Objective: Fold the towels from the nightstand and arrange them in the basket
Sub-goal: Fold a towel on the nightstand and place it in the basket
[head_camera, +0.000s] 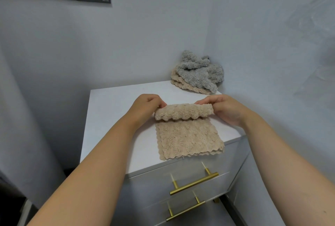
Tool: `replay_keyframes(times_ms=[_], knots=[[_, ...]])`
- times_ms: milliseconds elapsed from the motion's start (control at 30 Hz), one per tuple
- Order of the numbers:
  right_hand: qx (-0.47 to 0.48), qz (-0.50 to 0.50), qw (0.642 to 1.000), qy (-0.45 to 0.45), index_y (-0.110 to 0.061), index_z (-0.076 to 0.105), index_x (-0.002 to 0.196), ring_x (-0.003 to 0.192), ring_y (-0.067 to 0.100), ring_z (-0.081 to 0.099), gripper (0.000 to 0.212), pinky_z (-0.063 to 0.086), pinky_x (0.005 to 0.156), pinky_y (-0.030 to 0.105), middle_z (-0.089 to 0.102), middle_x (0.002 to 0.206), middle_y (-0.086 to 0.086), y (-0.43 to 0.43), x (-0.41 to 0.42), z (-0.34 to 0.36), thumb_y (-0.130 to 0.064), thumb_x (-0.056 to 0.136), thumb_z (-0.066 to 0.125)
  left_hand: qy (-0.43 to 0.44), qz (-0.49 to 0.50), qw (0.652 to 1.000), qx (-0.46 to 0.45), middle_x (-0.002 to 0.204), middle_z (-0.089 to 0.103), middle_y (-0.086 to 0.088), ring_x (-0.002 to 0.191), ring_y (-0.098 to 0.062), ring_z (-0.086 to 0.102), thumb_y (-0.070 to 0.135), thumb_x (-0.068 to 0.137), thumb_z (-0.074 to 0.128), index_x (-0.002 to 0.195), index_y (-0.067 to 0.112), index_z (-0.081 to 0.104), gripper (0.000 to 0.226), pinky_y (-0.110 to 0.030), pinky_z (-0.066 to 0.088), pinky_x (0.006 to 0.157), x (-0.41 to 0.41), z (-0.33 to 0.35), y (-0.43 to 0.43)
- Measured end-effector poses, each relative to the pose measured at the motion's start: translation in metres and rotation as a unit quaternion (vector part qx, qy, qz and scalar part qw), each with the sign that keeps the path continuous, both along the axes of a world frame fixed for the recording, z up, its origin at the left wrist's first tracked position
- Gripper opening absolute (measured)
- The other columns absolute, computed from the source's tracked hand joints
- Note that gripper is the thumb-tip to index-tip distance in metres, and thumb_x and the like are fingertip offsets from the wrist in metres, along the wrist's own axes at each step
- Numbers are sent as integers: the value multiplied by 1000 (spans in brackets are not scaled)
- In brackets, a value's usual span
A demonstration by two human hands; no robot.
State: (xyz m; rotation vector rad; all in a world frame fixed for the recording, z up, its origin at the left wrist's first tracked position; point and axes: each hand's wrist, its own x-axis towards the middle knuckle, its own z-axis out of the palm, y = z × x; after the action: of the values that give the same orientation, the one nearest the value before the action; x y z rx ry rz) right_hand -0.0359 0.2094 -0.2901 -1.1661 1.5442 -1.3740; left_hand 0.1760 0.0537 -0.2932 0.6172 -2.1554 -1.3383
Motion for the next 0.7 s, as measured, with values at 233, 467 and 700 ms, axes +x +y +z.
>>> replay_keyframes(times_ms=[233,467,700], knots=[[71,-5,996,46,-9,75,75,104,14,65,9,45,100,29,69,112,12,2,11,10,-17,72,70,-49,-20,997,-60,97,65,9,90,-5,57,35,76,76,93,23,63,25,-20,40,77,-8,-2,4],[159,28,957,242,-19,65,70,114,-5,52,17,36,104,26,66,118,2,1,12,21,-8,78,75,-154,-107,980,-67,104,61,18,95,0,57,33,74,79,106,32,61,37,-12,43,76,-3,4,1],[177,15,944,278,-20,61,111,110,16,56,40,43,104,36,61,118,3,-3,13,29,-29,75,78,-167,-104,978,-66,99,67,5,92,-11,63,35,71,80,102,19,65,39,-25,50,82,-2,3,-2]])
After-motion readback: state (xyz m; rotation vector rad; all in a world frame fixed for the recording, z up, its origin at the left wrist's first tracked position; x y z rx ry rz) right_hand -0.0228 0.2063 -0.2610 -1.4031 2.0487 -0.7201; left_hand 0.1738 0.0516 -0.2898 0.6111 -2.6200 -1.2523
